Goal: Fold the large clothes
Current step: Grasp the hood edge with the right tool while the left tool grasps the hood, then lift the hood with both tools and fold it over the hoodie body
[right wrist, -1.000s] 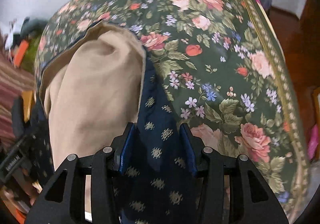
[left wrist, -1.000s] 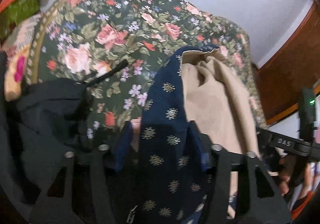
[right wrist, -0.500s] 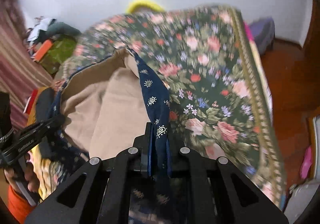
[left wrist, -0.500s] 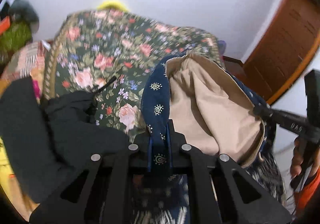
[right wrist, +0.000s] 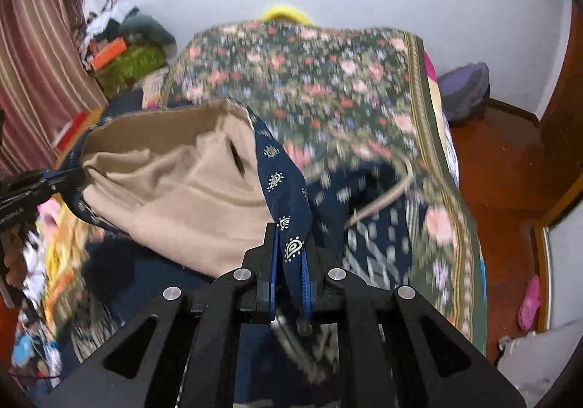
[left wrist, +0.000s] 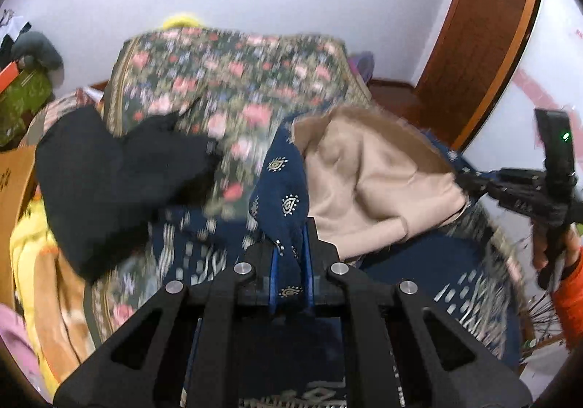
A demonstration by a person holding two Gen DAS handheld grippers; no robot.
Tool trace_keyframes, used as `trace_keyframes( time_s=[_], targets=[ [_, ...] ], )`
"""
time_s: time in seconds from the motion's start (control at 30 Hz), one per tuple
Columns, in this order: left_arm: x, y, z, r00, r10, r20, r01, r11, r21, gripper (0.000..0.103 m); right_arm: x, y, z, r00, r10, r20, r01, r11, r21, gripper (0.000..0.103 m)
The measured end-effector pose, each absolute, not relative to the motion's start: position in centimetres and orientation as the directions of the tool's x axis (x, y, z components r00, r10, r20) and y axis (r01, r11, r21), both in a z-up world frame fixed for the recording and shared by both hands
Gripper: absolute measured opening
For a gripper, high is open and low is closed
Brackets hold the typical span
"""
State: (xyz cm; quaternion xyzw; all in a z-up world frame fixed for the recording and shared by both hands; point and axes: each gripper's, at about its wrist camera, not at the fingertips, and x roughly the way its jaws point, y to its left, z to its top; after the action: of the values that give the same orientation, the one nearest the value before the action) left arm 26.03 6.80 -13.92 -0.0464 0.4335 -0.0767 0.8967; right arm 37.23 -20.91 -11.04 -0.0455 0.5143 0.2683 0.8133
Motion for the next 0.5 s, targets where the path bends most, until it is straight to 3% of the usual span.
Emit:
trace_keyframes(
  time_s=[0.2,0.27,0.4,0.5],
  targets=[
    [25.1,7.3,-20.7,0.480,-0.119,-0.869,0.037,0.993,-0.115,0.013,36.4,-21.8,-14.2,0.271,0.350,-0.897,-0.447,0.871,0.204,0.009],
    [25.2,7.4,-21.7,0.455,-0.118,-0.883,0.030,0.993,-0.117,0.017,36.5,-21.7,-13.8,0.276,0.350,-0.895,-0.448,0.871,0.202,0.011],
    [25.6,7.5,-20.6,0.450,-0.066,-0.890,0.006,0.997,-0.070,0.041,36.4,-20.8,-12.4,0.290,0.320,-0.902,-0.485,0.862,0.150,0.013],
    [26.1,7.7,-18.9,0.480,-0.069,-0.874,0.027,0.998,-0.064,0.042,36.3,-20.2,-11.2,0.310,0.326,-0.893,-0.520,0.844,0.127,0.023]
  ],
)
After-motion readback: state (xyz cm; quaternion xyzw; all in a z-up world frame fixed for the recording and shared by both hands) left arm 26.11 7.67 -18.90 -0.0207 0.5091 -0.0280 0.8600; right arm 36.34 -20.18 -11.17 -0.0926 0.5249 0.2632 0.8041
